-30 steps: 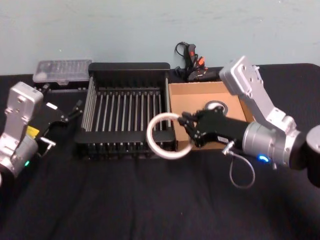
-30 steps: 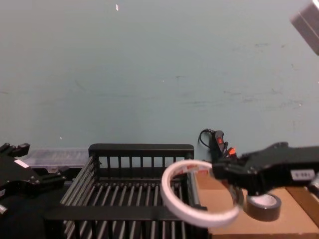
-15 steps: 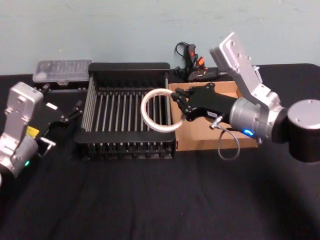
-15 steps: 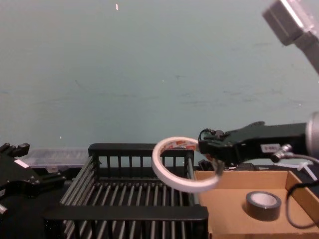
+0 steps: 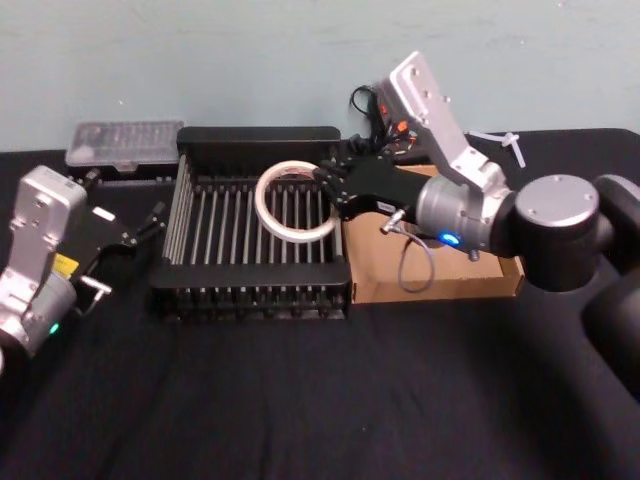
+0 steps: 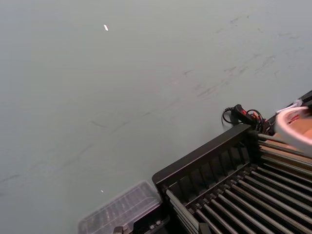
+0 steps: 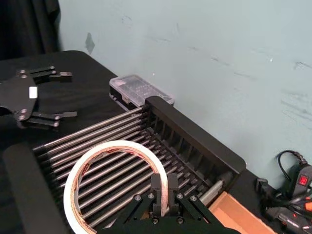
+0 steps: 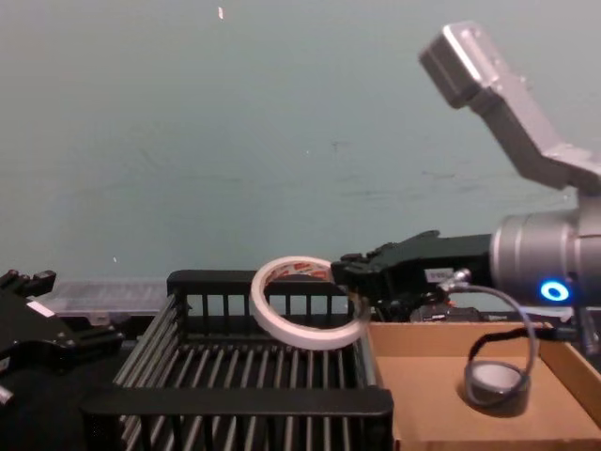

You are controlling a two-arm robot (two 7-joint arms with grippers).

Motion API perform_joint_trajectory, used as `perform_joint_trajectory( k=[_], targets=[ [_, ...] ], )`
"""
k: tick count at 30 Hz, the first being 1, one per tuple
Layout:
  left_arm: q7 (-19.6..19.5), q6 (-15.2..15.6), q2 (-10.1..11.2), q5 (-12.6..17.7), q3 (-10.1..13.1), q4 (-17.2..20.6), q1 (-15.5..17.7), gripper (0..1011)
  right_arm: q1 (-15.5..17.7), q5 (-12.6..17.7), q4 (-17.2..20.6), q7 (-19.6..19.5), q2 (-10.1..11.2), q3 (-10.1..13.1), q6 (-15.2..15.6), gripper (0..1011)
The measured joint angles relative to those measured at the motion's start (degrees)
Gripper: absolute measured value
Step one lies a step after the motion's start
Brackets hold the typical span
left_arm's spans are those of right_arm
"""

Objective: Pick up the white tape and place it into the black box , Pick up the silver tape and place it into the brown box.

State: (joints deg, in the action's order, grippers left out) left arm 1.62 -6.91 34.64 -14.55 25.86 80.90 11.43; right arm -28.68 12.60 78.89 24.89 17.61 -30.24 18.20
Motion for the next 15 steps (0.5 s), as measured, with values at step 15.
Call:
perform_joint_trajectory(
  k=[15],
  targets=[
    [0.00, 0.00, 0.00, 0.00, 0.00, 0.00, 0.00, 1001, -4.62, -3.66, -11.59, -2.34, -6.28, -1.09, -2.88, 86]
  ],
)
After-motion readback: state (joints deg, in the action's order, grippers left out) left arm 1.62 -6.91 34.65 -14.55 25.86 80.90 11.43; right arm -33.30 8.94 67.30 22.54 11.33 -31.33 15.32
